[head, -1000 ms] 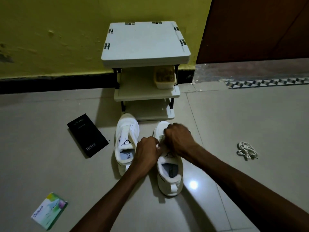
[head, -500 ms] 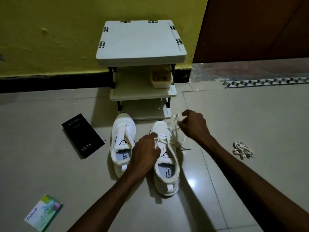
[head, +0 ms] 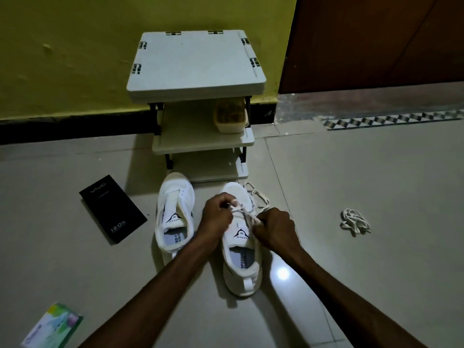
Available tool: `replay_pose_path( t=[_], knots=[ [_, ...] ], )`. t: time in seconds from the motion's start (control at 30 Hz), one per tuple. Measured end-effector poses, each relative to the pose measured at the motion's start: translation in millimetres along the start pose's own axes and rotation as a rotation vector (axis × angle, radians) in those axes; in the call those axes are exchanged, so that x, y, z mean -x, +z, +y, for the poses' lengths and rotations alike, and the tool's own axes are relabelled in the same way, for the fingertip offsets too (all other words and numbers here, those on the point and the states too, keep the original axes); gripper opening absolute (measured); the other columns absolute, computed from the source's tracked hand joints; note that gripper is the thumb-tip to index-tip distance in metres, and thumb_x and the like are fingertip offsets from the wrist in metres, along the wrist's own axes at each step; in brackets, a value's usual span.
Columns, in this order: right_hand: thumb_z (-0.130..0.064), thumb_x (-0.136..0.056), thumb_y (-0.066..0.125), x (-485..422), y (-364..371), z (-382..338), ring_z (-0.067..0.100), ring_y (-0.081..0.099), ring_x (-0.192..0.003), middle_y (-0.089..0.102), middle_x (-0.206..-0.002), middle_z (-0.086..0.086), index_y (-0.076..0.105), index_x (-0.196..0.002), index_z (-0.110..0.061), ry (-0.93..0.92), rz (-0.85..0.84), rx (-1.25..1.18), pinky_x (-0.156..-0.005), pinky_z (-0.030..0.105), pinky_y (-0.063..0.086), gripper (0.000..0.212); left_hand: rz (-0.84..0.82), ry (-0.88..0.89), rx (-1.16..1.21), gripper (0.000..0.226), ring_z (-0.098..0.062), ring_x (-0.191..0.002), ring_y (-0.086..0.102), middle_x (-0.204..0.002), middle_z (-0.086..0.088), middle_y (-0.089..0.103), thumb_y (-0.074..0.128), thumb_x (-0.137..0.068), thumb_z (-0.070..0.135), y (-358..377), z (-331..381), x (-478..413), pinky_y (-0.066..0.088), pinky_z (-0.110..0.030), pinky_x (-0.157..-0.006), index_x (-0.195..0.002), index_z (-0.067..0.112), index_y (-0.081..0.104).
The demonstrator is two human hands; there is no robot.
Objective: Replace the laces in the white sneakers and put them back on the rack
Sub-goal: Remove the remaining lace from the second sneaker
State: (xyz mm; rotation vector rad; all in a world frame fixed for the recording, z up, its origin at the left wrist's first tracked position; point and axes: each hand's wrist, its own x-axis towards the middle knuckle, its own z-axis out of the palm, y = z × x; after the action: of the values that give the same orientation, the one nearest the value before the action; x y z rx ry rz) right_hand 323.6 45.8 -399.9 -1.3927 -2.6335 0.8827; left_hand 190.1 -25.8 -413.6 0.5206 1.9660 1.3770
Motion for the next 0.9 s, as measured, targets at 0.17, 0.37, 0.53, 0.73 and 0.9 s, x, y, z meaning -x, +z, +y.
replay_pose_path(
  t=[0.17, 0.37, 0.53, 0.73, 0.9],
  knots=[
    [-0.016, -0.071, 0.065, 3.6, 2.1, -1.9, 0.015, 0.043, -0.046, 0.042, -0.048, 0.0, 0.055, -0.058, -0.009, -0.001, 0.029, -0.003, -0.042, 0.024, 0.024, 0.018, 0.034, -0.339, 0.665, 0.029, -0.014, -0.055, 0.043, -0.052, 0.0, 0.052, 0.049, -0.073, -0.011, -3.4, 10.7, -7.5, 0.039, -0.023, -0.058, -0.055, 0.011, 0.057],
    [-0.022, -0.071, 0.069, 0.1, 7.7, -3.7, 0.015, 0.048, -0.05, 0.044, -0.05, -0.003, 0.062, -0.063, -0.009, 0.003, 0.043, 0.018, -0.042, 0.022, 0.025, 0.017, -0.556, 0.257, -1.073, 0.032, -0.015, -0.072, 0.058, -0.07, 0.004, 0.06, 0.063, -0.09, 0.044, -23.8, 31.1, -22.8, 0.043, -0.03, -0.068, -0.066, 0.022, 0.06],
    [-0.018, -0.072, 0.065, 0.9, 7.9, -3.8, 0.013, 0.042, -0.046, 0.042, -0.05, -0.003, 0.058, -0.064, -0.009, -0.003, 0.053, 0.043, -0.041, 0.023, 0.024, 0.014, -0.087, 0.028, 0.288, 0.035, -0.009, -0.054, 0.044, -0.053, 0.01, 0.049, 0.042, -0.104, 0.021, -16.8, 62.4, -9.4, 0.039, -0.024, -0.057, -0.075, 0.012, 0.059],
    [-0.019, -0.07, 0.066, 0.6, 11.5, -3.8, 0.019, 0.048, -0.051, 0.043, -0.053, -0.001, 0.053, -0.059, -0.013, -0.002, 0.05, 0.056, -0.043, 0.024, 0.025, 0.017, -0.517, -0.013, -0.527, 0.046, -0.012, -0.053, 0.042, -0.064, -0.001, 0.059, 0.049, -0.098, 0.048, -41.0, 71.3, 7.8, 0.037, -0.024, -0.053, -0.086, 0.014, 0.077],
    [-0.016, -0.069, 0.067, 0.3, 11.3, -4.6, 0.018, 0.044, -0.051, 0.04, -0.052, -0.001, 0.045, -0.055, -0.014, 0.003, 0.057, 0.05, -0.044, 0.024, 0.022, 0.026, -0.217, 0.426, -0.241, 0.036, -0.004, -0.086, 0.06, -0.099, 0.0, 0.063, 0.044, -0.103, 0.026, -33.0, 88.9, 18.5, 0.047, -0.023, -0.081, -0.077, 0.017, 0.067]
  ],
)
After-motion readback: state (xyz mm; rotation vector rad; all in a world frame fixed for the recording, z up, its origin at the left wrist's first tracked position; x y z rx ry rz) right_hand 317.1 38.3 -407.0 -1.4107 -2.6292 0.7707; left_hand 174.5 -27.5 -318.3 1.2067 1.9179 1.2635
